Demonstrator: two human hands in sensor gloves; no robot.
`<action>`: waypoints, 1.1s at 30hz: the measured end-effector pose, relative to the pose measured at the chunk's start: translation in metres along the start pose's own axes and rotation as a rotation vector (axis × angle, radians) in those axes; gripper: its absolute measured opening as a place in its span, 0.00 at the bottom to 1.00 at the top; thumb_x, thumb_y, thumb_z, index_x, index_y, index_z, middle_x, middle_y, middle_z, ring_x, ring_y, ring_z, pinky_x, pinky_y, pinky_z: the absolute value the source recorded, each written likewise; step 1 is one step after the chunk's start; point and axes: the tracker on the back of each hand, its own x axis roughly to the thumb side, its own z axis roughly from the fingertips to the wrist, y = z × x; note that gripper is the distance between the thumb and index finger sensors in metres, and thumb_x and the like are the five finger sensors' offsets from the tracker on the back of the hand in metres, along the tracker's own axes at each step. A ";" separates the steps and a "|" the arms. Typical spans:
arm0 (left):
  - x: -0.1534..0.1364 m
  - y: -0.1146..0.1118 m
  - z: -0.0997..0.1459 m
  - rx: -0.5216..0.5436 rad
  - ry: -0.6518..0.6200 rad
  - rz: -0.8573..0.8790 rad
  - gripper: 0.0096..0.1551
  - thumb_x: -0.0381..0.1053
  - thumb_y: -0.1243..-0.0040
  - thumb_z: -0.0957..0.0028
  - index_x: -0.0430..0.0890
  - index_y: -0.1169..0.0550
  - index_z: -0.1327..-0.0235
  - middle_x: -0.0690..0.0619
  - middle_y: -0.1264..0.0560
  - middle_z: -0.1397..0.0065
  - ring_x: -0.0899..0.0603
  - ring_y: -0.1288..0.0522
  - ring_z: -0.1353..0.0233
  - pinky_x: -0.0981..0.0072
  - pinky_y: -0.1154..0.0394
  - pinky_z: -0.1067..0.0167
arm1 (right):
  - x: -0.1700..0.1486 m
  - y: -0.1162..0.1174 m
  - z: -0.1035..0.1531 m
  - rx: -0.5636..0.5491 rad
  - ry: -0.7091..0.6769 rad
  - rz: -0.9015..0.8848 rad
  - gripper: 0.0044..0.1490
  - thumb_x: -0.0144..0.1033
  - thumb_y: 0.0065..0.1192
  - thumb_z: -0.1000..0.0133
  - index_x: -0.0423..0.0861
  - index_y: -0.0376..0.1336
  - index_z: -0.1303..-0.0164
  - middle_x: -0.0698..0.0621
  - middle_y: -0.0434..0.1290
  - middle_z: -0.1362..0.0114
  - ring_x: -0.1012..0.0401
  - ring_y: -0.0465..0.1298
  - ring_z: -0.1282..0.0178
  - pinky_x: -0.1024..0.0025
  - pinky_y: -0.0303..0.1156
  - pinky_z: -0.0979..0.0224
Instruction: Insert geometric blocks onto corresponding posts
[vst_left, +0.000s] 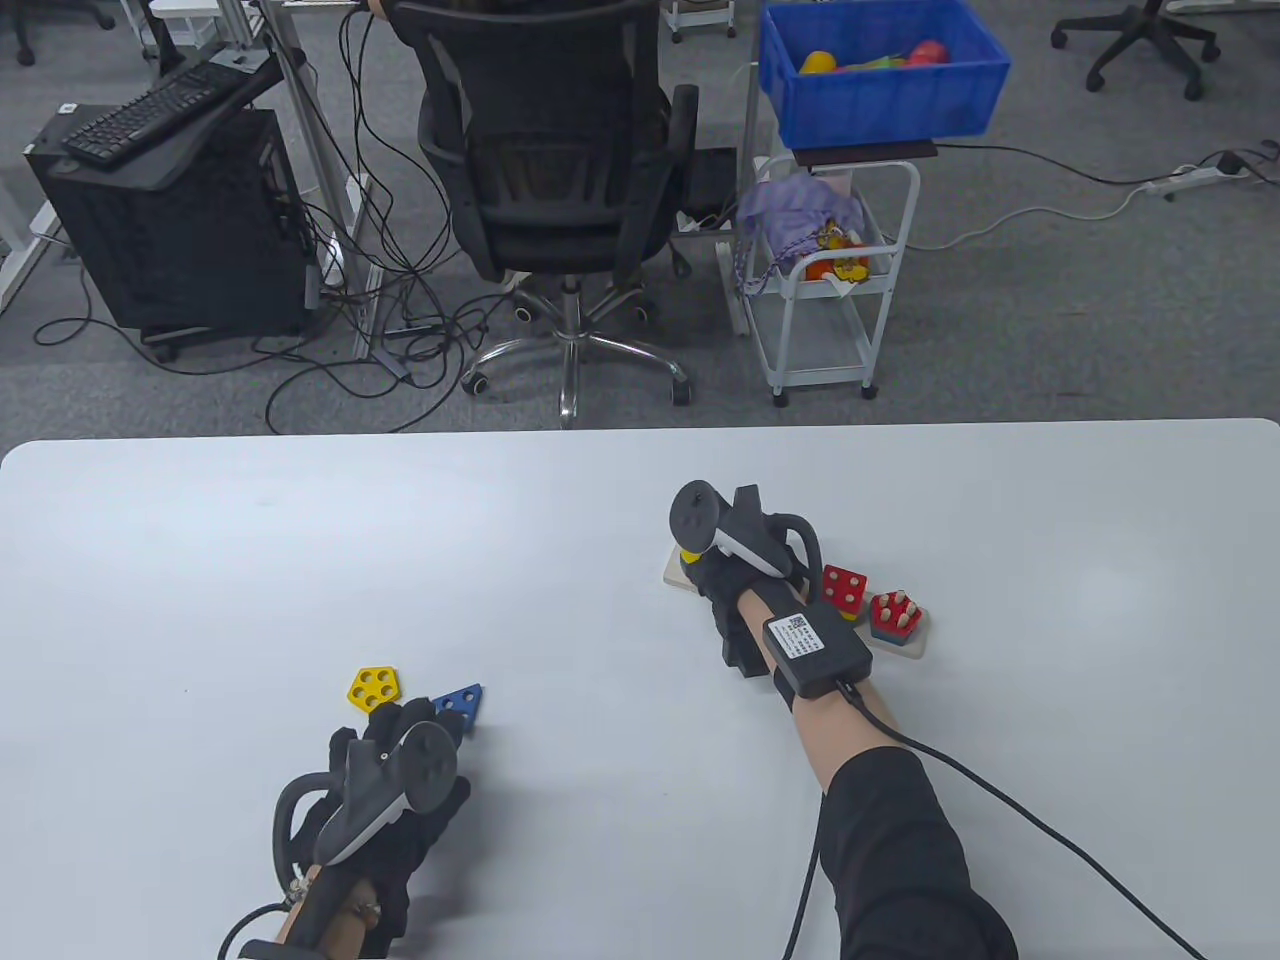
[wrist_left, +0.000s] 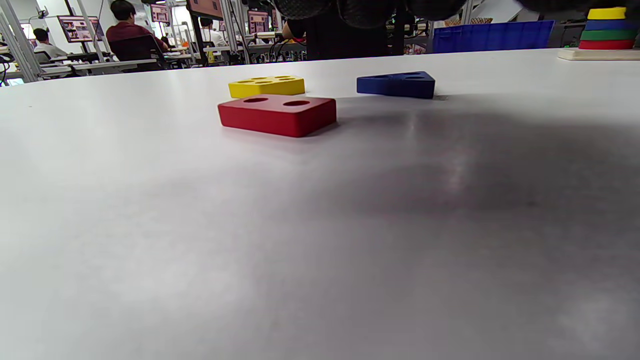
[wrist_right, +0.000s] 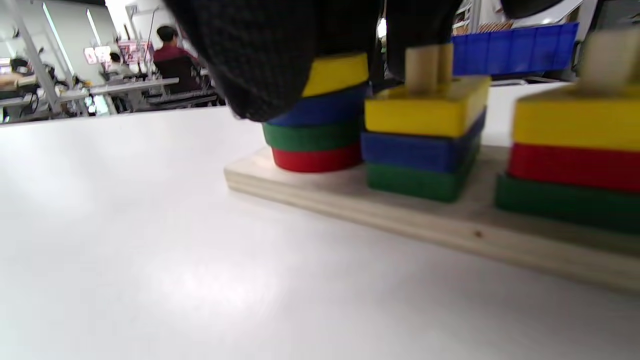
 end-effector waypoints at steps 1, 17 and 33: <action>0.000 0.000 0.000 -0.003 0.000 0.000 0.41 0.69 0.47 0.56 0.68 0.40 0.25 0.64 0.46 0.13 0.47 0.48 0.11 0.39 0.50 0.18 | -0.001 0.000 0.001 0.004 0.002 0.005 0.41 0.38 0.70 0.50 0.54 0.56 0.26 0.47 0.60 0.18 0.42 0.62 0.19 0.27 0.52 0.24; 0.016 0.022 -0.030 -0.020 0.091 0.048 0.43 0.67 0.41 0.56 0.65 0.39 0.24 0.61 0.42 0.13 0.47 0.38 0.15 0.42 0.47 0.18 | -0.046 -0.014 0.155 -0.093 -0.277 -0.058 0.41 0.44 0.68 0.51 0.50 0.58 0.27 0.41 0.62 0.20 0.40 0.66 0.23 0.27 0.57 0.28; 0.058 0.010 -0.077 -0.035 0.189 -0.373 0.34 0.61 0.38 0.59 0.63 0.27 0.34 0.58 0.23 0.26 0.49 0.21 0.30 0.51 0.31 0.26 | -0.073 0.015 0.232 -0.103 -0.265 -0.102 0.38 0.46 0.65 0.49 0.49 0.59 0.28 0.40 0.64 0.21 0.40 0.68 0.25 0.28 0.59 0.29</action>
